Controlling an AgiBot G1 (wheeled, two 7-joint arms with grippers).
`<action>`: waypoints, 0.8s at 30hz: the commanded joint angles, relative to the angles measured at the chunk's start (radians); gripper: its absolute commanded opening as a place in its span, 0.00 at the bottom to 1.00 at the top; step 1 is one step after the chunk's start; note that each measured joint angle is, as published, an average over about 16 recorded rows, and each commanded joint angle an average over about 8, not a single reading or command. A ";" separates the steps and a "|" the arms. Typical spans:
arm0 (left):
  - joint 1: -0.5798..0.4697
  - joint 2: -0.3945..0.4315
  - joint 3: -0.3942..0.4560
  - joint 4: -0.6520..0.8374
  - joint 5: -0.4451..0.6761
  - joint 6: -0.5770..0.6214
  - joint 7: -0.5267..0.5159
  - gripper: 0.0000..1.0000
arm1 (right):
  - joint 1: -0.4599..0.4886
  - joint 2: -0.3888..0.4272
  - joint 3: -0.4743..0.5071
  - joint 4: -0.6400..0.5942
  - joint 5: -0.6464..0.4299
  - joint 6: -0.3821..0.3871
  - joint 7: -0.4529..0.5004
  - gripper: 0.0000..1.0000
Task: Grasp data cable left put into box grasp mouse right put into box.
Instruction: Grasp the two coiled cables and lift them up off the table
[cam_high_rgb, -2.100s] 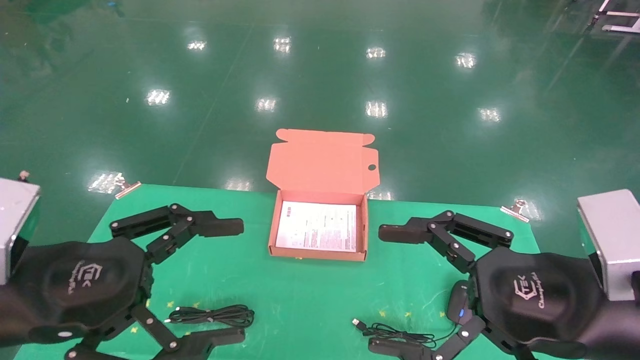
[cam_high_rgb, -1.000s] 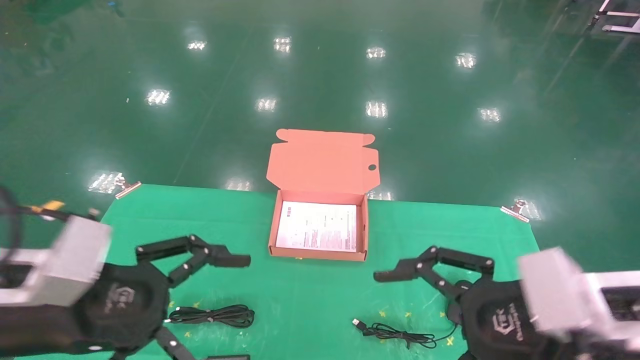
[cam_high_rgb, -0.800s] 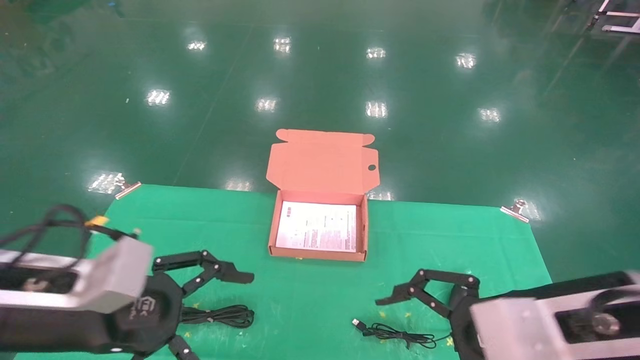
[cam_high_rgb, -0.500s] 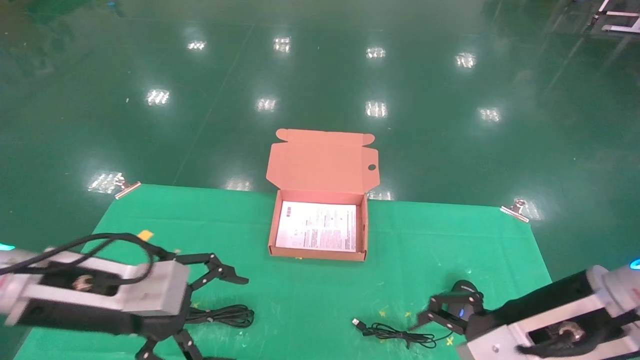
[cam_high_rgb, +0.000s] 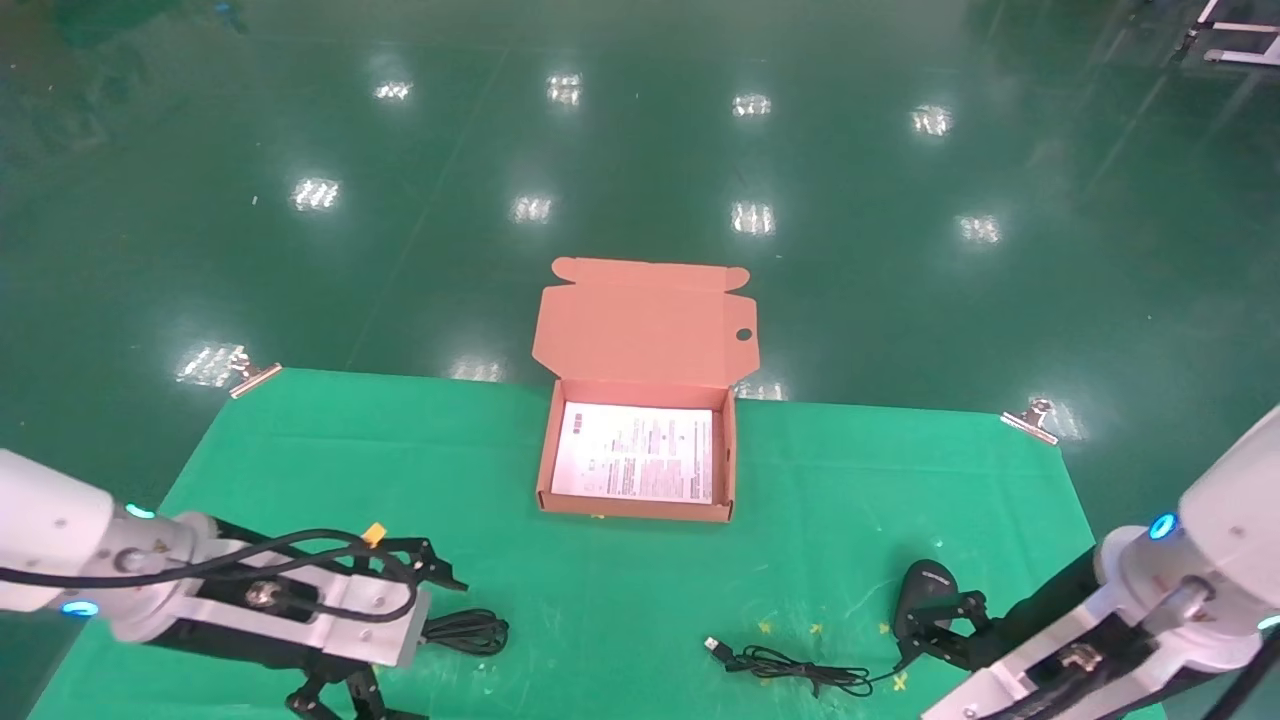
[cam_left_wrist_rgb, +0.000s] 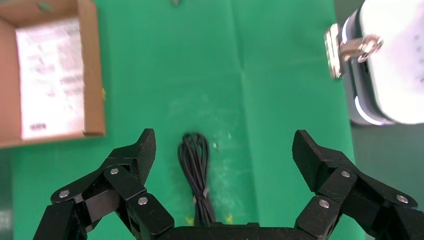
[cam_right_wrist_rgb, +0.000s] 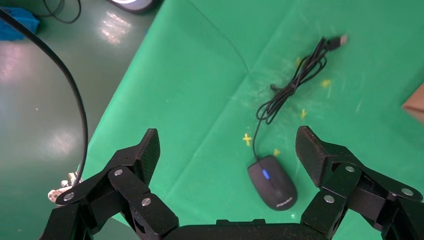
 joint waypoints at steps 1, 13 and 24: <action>0.004 0.010 0.016 0.002 0.038 -0.013 -0.009 1.00 | 0.002 -0.010 -0.028 -0.001 -0.024 0.016 0.015 1.00; 0.045 0.106 0.074 0.124 0.201 -0.138 -0.038 1.00 | -0.109 -0.024 -0.066 -0.014 -0.190 0.213 0.189 1.00; 0.043 0.193 0.088 0.322 0.271 -0.228 -0.088 1.00 | -0.185 -0.070 -0.083 -0.064 -0.265 0.318 0.287 1.00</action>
